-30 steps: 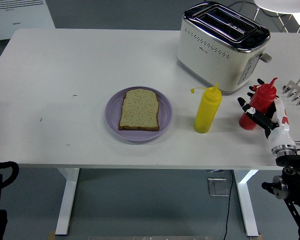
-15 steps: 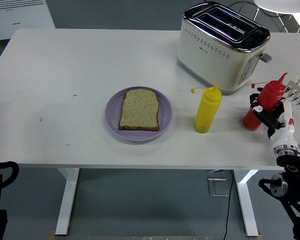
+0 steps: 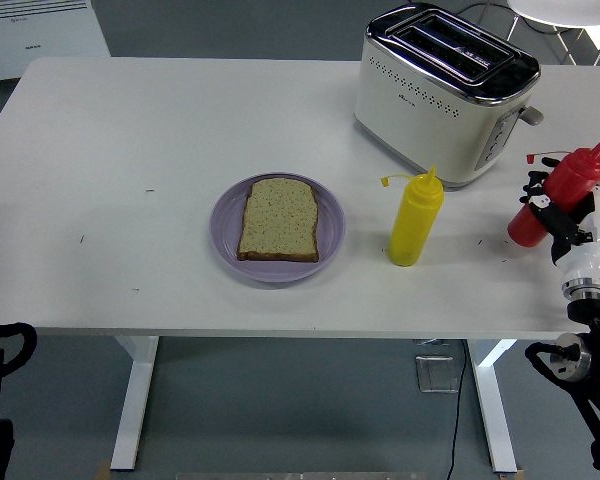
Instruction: Pick up the cup,pour liquid into bread,place the cup on the desk
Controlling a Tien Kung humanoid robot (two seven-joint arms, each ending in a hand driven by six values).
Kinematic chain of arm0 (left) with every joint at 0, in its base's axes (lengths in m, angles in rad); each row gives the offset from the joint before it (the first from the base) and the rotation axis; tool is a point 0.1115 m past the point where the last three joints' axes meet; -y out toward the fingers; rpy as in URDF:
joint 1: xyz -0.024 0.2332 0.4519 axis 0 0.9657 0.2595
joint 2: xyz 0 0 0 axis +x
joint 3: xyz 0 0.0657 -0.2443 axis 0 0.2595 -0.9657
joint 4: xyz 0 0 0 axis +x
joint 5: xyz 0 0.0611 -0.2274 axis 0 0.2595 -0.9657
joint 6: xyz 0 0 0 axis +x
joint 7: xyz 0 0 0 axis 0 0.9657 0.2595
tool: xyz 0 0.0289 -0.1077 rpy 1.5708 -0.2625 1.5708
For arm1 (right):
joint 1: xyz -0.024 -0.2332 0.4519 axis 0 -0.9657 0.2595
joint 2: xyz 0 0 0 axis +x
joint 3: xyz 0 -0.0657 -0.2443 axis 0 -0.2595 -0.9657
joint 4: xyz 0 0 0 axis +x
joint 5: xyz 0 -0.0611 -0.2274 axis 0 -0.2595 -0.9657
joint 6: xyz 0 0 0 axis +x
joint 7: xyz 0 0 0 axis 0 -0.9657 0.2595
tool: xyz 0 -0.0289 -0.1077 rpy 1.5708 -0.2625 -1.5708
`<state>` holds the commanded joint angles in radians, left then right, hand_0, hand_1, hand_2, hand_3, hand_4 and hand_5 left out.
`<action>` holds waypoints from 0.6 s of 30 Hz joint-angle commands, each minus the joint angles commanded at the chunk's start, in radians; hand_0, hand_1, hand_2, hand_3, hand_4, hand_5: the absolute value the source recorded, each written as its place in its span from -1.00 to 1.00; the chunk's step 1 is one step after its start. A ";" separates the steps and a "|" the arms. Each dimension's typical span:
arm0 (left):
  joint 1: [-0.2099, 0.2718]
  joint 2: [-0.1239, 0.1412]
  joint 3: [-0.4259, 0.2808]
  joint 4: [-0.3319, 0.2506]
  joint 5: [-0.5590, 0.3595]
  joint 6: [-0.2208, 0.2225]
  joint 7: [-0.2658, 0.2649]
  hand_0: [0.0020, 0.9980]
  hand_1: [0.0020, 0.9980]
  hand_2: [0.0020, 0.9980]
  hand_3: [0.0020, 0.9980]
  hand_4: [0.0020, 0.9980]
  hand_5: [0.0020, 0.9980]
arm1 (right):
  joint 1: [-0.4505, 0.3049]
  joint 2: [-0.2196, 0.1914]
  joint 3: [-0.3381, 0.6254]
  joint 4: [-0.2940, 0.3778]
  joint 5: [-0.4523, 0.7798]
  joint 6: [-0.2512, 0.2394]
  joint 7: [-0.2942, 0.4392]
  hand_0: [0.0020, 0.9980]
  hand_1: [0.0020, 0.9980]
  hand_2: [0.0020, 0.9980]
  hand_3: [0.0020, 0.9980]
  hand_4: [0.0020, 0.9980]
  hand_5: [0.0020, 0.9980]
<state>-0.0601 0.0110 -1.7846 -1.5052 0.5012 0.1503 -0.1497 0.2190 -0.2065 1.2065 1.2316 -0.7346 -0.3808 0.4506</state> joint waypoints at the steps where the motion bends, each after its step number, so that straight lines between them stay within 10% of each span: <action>1: 0.000 0.000 0.000 0.000 0.000 0.000 0.000 0.60 0.52 0.51 0.46 -0.10 1.00 | 0.000 -0.002 0.003 0.008 -0.004 -0.003 -0.002 -0.37 -0.39 -0.19 0.01 0.10 -0.96; 18: 0.002 0.000 -0.001 -0.001 0.000 0.000 0.000 0.60 0.52 0.51 0.47 -0.10 1.00 | 0.114 -0.162 0.007 0.279 -0.415 -0.116 -0.142 -0.64 -0.56 -0.31 -0.03 -0.24 -0.80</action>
<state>-0.0582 0.0112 -1.7857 -1.5059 0.5013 0.1504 -0.1498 0.3331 -0.3687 1.2133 1.5102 -1.1496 -0.4963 0.3088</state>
